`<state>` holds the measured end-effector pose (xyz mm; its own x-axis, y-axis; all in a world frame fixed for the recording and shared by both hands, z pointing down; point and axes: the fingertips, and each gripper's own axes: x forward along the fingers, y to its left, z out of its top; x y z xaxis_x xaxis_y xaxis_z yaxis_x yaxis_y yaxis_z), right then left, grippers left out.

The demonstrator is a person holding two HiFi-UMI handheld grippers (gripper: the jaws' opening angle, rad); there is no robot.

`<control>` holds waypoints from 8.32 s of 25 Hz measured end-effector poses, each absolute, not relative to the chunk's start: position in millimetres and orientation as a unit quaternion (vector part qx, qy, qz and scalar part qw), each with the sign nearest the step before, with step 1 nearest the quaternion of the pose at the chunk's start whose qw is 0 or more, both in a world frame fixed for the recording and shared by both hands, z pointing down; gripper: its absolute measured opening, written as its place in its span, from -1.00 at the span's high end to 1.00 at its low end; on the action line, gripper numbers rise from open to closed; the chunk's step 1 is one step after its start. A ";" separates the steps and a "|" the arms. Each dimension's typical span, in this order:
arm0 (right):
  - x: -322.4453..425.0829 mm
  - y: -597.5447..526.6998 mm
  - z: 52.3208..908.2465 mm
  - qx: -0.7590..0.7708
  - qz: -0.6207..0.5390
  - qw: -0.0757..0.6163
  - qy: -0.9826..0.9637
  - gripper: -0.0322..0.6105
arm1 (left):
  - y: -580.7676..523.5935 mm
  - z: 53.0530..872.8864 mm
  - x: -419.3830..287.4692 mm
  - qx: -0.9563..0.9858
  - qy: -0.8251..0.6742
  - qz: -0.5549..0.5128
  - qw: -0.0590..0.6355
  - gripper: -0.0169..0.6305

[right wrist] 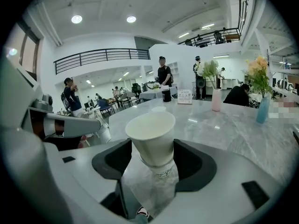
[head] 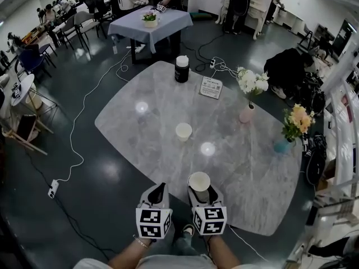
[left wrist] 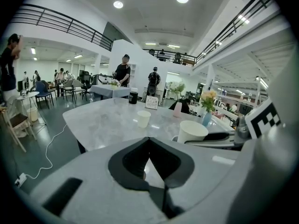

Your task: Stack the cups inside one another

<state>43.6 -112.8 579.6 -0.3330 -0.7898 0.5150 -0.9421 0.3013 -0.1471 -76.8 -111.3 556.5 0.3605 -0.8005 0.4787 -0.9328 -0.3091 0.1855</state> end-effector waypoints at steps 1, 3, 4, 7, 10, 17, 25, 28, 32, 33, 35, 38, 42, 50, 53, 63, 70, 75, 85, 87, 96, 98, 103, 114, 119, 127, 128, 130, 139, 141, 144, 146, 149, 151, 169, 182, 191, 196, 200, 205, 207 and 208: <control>42.9 -113.0 581.0 0.549 0.217 0.177 -0.787 0.15 | -110.9 557.5 -77.6 0.794 -0.546 0.151 0.221 0.96; 42.9 -113.4 582.8 0.549 0.219 0.178 -0.787 0.15 | -110.6 558.9 -77.9 0.794 -0.546 0.151 0.222 0.96; 43.6 -113.7 583.3 0.549 0.220 0.179 -0.786 0.15 | -110.8 559.3 -77.5 0.793 -0.546 0.152 0.222 0.96; 47.1 -113.2 584.8 0.553 0.221 0.181 -0.783 0.15 | -110.6 561.3 -75.5 0.792 -0.547 0.152 0.224 0.96; 49.3 -110.0 583.6 0.556 0.219 0.182 -0.781 0.15 | -108.4 562.0 -74.6 0.792 -0.546 0.152 0.225 0.96; 60.7 -107.1 576.8 0.569 0.219 0.171 -0.774 0.15 | -108.8 560.4 -69.6 0.792 -0.547 0.149 0.225 0.96; 66.7 -109.7 553.2 0.567 0.210 0.147 -0.783 0.16 | -108.3 546.7 -65.0 0.794 -0.552 0.139 0.214 0.96; 69.8 -111.6 541.0 0.571 0.198 0.142 -0.784 0.32 | -109.2 538.8 -64.6 0.795 -0.554 0.135 0.208 0.96; 76.9 -115.5 522.1 0.579 0.179 0.131 -0.785 0.54 | -112.7 525.8 -64.1 0.797 -0.558 0.124 0.197 0.96; 79.0 -115.9 517.4 0.581 0.176 0.129 -0.784 0.59 | -112.9 522.1 -63.9 0.797 -0.559 0.121 0.195 0.96; 83.5 -116.3 508.7 0.584 0.172 0.126 -0.783 0.73 | -113.1 514.4 -63.6 0.798 -0.560 0.115 0.190 0.96; 88.9 -118.5 498.0 0.588 0.164 0.122 -0.783 0.83 | -116.2 503.2 -62.9 0.800 -0.563 0.107 0.179 0.96; 90.5 -121.8 485.7 0.585 0.147 0.118 -0.789 0.85 | -120.2 490.2 -63.8 0.801 -0.568 0.095 0.164 0.96; 86.4 -123.6 479.2 0.581 0.144 0.106 -0.794 0.85 | -120.0 481.6 -65.6 0.798 -0.574 0.076 0.169 0.96; 86.6 -123.2 479.8 0.583 0.149 0.105 -0.792 0.85 | -120.4 480.2 -64.7 0.799 -0.572 0.076 0.168 0.96; 95.5 -122.8 485.6 0.603 0.159 0.101 -0.775 0.85 | -118.1 480.9 -64.1 0.810 -0.559 0.082 0.157 0.96; 86.3 -122.7 485.5 0.600 0.163 0.105 -0.776 0.85 | -119.0 484.5 -73.0 0.804 -0.563 0.083 0.171 0.96; 73.5 -128.4 483.4 0.596 0.170 0.101 -0.778 0.85 | -124.0 488.7 -80.7 0.801 -0.566 0.084 0.176 0.96; 23.2 -161.0 476.7 0.587 0.220 0.063 -0.776 0.85 | -145.3 500.8 -108.5 0.792 -0.573 0.098 0.185 0.96; 8.0 -172.5 478.4 0.592 0.221 0.059 -0.773 0.85 | -154.0 504.4 -117.0 0.790 -0.575 0.103 0.185 0.96; -38.2 -217.8 518.7 0.640 0.235 0.050 -0.730 0.85 | -204.7 532.6 -153.2 0.792 -0.566 0.133 0.186 0.96; -40.2 -228.4 534.9 0.649 0.241 0.059 -0.720 0.85 | -220.2 542.1 -157.6 0.794 -0.561 0.138 0.187 0.96; -36.1 -254.7 567.2 0.668 0.252 0.076 -0.696 0.85 | -252.0 565.7 -160.8 0.804 -0.542 0.149 0.191 0.96; -26.5 -301.5 615.5 0.699 0.255 0.121 -0.657 0.49 | -296.2 600.9 -167.1 0.809 -0.526 0.159 0.211 0.96; -21.8 -310.6 629.7 0.709 0.259 0.136 -0.642 0.31 | -306.1 608.4 -169.8 0.804 -0.528 0.158 0.223 0.96; -18.7 -327.0 640.3 0.716 0.246 0.161 -0.634 0.18 | -312.2 618.1 -177.6 0.797 -0.533 0.161 0.233 0.96; -18.1 -329.6 641.8 0.715 0.243 0.166 -0.634 0.17 | -313.6 619.5 -178.2 0.796 -0.534 0.161 0.234 0.96; -16.6 -334.4 645.0 0.716 0.244 0.170 -0.632 0.15 | -316.1 621.6 -179.3 0.794 -0.536 0.162 0.237 0.96; -9.6 -352.3 651.3 0.720 0.249 0.173 -0.625 0.12 | -318.9 624.7 -174.6 0.795 -0.530 0.167 0.242 0.96; -8.4 -354.6 652.1 0.722 0.247 0.171 -0.624 0.12 | -318.4 627.1 -174.0 0.795 -0.530 0.168 0.243 0.96; -7.6 -357.2 651.8 0.724 0.242 0.167 -0.624 0.12 | -318.4 629.4 -174.4 0.794 -0.531 0.170 0.244 0.96; -6.4 -357.6 651.6 0.726 0.241 0.166 -0.622 0.12 | -318.3 629.4 -174.3 0.793 -0.531 0.171 0.244 0.96; -4.6 -357.5 651.4 0.727 0.243 0.162 -0.622 0.12 | -318.3 629.4 -174.2 0.792 -0.532 0.172 0.243 0.96; -5.0 -357.5 648.6 0.726 0.243 0.158 -0.624 0.12 | -318.1 628.8 -175.4 0.791 -0.535 0.172 0.242 0.96; -21.7 -346.8 627.5 0.705 0.227 0.153 -0.654 0.12 | -305.1 622.2 -176.2 0.785 -0.547 0.168 0.239 0.96; -27.0 -328.4 592.7 0.694 0.208 0.143 -0.674 0.12 | -285.2 596.3 -175.1 0.782 -0.562 0.146 0.229 0.96; -28.8 -311.3 561.6 0.682 0.192 0.134 -0.693 0.12 | -266.9 574.7 -172.9 0.780 -0.572 0.127 0.218 0.96; -32.8 -297.2 541.3 0.674 0.180 0.126 -0.705 0.12 | -254.5 561.6 -168.8 0.782 -0.574 0.118 0.210 0.96; -32.6 -286.1 530.6 0.669 0.176 0.122 -0.712 0.12 | -245.5 553.0 -165.1 0.783 -0.576 0.111 0.206 0.96; -25.4 -267.7 517.2 0.666 0.171 0.115 -0.717 0.12 | -229.1 543.3 -158.4 0.783 -0.580 0.108 0.199 0.96; -21.7 -260.0 512.5 0.665 0.168 0.112 -0.719 0.12 | -221.5 540.6 -155.1 0.783 -0.581 0.106 0.196 0.96; -19.5 -256.2 510.0 0.665 0.166 0.110 -0.719 0.12 | -217.8 539.0 -153.1 0.783 -0.581 0.105 0.194 0.96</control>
<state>-19.5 -256.2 510.0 -0.0907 -0.9204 0.3803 -0.9939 0.0597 -0.0927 -153.1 -217.8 539.0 0.3026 -0.8695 0.3904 -0.9511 -0.2491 0.1825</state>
